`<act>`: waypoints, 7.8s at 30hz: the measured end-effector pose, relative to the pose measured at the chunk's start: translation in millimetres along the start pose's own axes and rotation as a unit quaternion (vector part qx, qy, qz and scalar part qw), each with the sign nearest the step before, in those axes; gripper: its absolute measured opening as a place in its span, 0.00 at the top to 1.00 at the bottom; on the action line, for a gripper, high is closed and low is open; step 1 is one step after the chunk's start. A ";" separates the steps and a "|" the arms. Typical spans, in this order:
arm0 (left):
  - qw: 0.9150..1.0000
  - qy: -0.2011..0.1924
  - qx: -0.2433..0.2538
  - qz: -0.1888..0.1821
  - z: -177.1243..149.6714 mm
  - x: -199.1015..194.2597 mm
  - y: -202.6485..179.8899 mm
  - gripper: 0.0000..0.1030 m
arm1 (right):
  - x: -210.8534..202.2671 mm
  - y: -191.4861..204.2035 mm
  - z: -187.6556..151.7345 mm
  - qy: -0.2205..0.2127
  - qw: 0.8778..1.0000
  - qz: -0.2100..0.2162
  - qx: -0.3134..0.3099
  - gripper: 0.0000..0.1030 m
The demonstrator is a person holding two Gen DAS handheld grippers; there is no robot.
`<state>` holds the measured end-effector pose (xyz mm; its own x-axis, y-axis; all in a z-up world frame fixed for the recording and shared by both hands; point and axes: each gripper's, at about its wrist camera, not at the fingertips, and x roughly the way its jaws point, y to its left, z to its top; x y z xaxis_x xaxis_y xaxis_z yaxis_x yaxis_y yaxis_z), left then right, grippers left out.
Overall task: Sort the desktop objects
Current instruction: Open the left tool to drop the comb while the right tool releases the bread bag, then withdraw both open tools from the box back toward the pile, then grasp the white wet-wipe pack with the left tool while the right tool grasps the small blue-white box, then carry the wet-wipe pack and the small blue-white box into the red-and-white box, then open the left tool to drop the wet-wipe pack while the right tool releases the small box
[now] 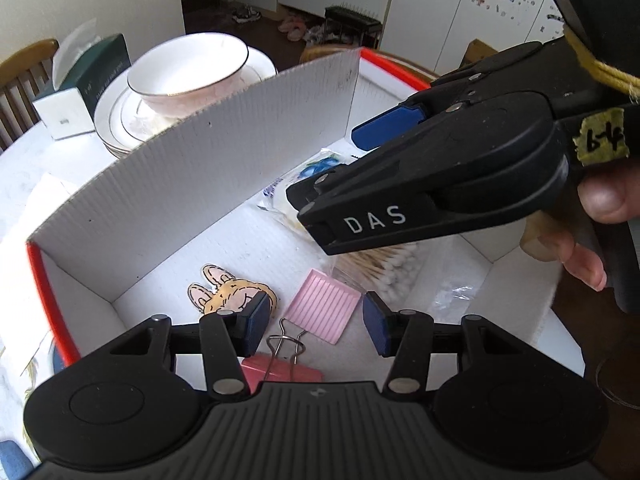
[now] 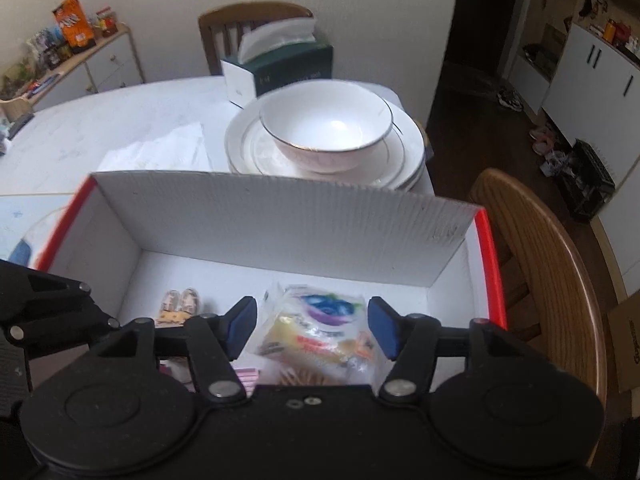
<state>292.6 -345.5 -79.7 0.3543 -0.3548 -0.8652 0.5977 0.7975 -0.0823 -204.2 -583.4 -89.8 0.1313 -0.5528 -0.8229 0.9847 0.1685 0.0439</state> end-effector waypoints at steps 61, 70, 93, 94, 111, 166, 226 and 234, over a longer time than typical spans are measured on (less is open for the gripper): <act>0.977 -0.168 -0.104 0.079 -232.1 -215.1 147.1 0.05 | -95.7 266.3 -26.4 -0.065 0.995 0.067 -0.021 0.33; 0.967 -0.155 -0.155 0.127 -276.6 -229.4 206.5 0.02 | -62.4 315.8 -17.9 -0.040 0.997 0.059 0.000 0.33; 0.959 -0.051 -0.217 0.177 -324.6 -191.5 302.2 0.02 | 27.7 379.6 7.6 0.036 0.996 0.032 0.078 0.33; 0.960 -0.047 -0.217 0.173 -325.3 -189.7 303.4 0.02 | 32.1 381.1 7.9 0.040 0.996 0.032 0.080 0.33; 0.964 -0.032 -0.232 0.129 -344.5 -179.2 310.3 0.03 | 33.1 399.1 -36.4 0.080 0.996 0.022 0.016 0.35; 0.937 -0.123 -0.307 0.113 -292.4 -229.4 156.2 0.59 | -96.9 228.2 -82.3 -0.004 0.996 0.092 0.014 0.72; 0.999 -0.012 -0.042 0.032 16.4 3.5 45.7 0.57 | -27.2 53.4 -86.7 0.034 0.998 0.015 0.055 0.71; 0.999 -0.024 -0.040 0.024 16.9 -1.4 41.1 0.45 | -35.5 51.6 -86.5 0.032 0.998 0.023 0.056 0.62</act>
<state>328.8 -320.4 -73.5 0.4168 -0.3374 -0.8441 0.5199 0.8502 -0.0830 -168.0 -484.5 -107.2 0.1720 -0.4932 -0.8527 0.9850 0.0988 0.1415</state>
